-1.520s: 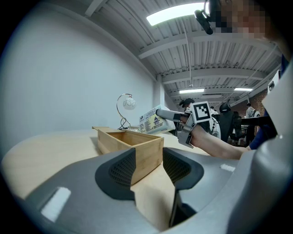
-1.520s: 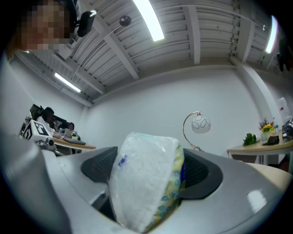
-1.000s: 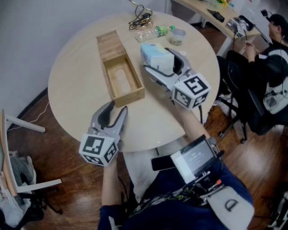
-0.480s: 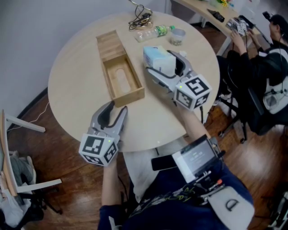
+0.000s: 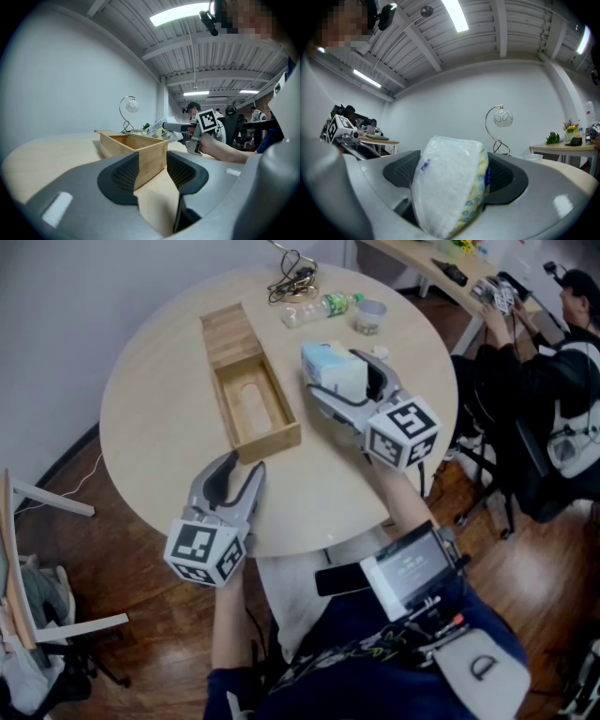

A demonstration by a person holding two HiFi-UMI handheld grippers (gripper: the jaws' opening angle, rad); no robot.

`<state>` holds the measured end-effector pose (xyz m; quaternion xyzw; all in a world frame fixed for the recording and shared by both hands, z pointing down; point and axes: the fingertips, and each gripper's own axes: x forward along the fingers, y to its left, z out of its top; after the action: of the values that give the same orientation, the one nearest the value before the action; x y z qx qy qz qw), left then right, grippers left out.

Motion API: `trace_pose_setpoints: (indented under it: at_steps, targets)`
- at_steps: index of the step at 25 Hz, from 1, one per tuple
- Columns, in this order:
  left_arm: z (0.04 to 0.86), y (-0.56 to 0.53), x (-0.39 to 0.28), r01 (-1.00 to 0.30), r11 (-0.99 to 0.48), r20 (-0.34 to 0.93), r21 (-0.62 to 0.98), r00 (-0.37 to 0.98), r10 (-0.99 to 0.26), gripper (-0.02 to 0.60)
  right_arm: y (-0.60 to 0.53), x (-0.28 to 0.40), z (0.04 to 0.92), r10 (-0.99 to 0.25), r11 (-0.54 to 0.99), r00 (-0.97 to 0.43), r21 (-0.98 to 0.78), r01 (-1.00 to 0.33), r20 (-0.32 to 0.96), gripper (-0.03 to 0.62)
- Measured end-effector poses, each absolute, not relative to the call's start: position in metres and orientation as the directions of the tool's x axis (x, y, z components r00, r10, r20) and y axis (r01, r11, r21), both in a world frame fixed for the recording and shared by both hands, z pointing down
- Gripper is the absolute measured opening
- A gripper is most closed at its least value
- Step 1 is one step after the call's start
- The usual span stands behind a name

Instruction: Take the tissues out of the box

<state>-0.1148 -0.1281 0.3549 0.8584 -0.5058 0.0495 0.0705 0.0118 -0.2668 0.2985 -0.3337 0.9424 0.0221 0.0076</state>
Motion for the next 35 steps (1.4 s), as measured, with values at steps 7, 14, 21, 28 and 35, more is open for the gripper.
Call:
trace_pose_setpoints:
  at_steps: [7, 14, 21, 28, 35]
  targets:
    - [0.354, -0.127, -0.115, -0.876, -0.477, 0.155, 0.074, 0.483, -0.862, 0.192, -0.267, 0.014, 0.308, -0.633, 0.774, -0.774, 0.031, -0.632, 0.015, 0.417]
    - [0.355, -0.129, -0.115, -0.876, -0.476, 0.157, 0.073, 0.482, -0.862, 0.192, -0.267, 0.016, 0.315, -0.635, 0.773, -0.772, 0.023, -0.634, 0.028, 0.417]
    - [0.354, -0.128, -0.114, -0.878, -0.473, 0.155, 0.078, 0.479, -0.864, 0.191, -0.264, 0.017, 0.318, -0.635, 0.772, -0.772, 0.045, -0.634, 0.018, 0.42]
    - [0.355, -0.128, -0.115, -0.875, -0.479, 0.159, 0.067, 0.484, -0.861, 0.192, -0.262, 0.016, 0.318, -0.642, 0.766, -0.766, 0.052, -0.64, 0.021, 0.425]
    - [0.355, -0.129, -0.114, -0.877, -0.475, 0.156, 0.074, 0.481, -0.863, 0.191, -0.262, 0.016, 0.32, -0.648, 0.761, -0.761, 0.064, -0.646, 0.03, 0.425]
